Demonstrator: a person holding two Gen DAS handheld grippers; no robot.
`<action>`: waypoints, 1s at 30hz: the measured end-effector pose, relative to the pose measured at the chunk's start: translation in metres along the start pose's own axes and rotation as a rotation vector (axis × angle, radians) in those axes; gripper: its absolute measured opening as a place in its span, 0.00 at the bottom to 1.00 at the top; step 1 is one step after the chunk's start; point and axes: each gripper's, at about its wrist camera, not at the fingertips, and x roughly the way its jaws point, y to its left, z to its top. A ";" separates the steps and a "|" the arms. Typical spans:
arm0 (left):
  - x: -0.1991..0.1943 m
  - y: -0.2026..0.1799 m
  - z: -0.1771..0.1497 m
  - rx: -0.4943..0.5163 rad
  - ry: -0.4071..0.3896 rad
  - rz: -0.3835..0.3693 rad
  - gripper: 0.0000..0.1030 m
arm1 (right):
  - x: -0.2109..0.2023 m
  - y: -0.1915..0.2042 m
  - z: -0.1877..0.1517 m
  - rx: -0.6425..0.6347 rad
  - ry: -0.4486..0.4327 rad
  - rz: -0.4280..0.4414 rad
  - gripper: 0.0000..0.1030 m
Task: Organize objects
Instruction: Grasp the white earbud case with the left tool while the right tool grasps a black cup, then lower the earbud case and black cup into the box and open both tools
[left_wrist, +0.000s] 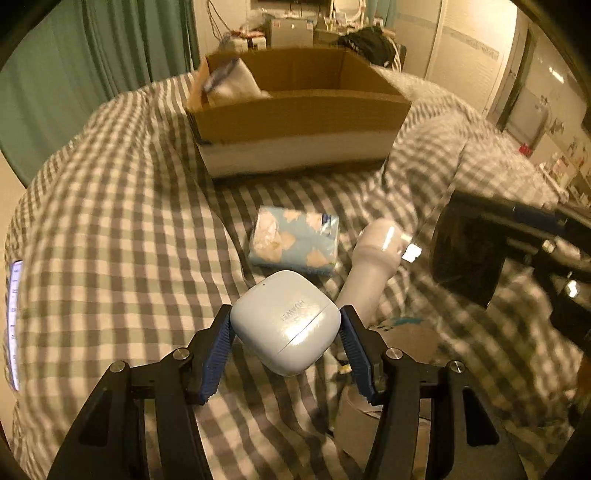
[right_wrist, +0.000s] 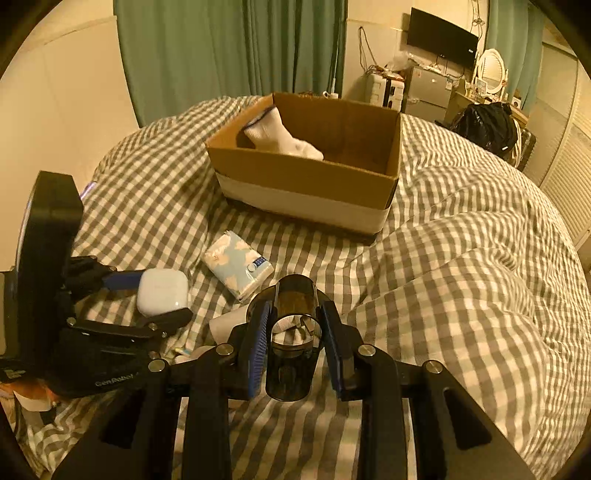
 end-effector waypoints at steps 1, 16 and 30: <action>-0.007 0.001 -0.001 0.001 -0.013 0.003 0.57 | -0.004 0.002 0.000 -0.003 -0.005 0.000 0.27; -0.092 0.009 0.038 -0.012 -0.209 -0.006 0.57 | -0.083 0.008 0.039 -0.044 -0.187 -0.049 0.27; -0.123 0.021 0.134 0.000 -0.362 0.011 0.57 | -0.115 -0.003 0.123 -0.104 -0.338 -0.057 0.27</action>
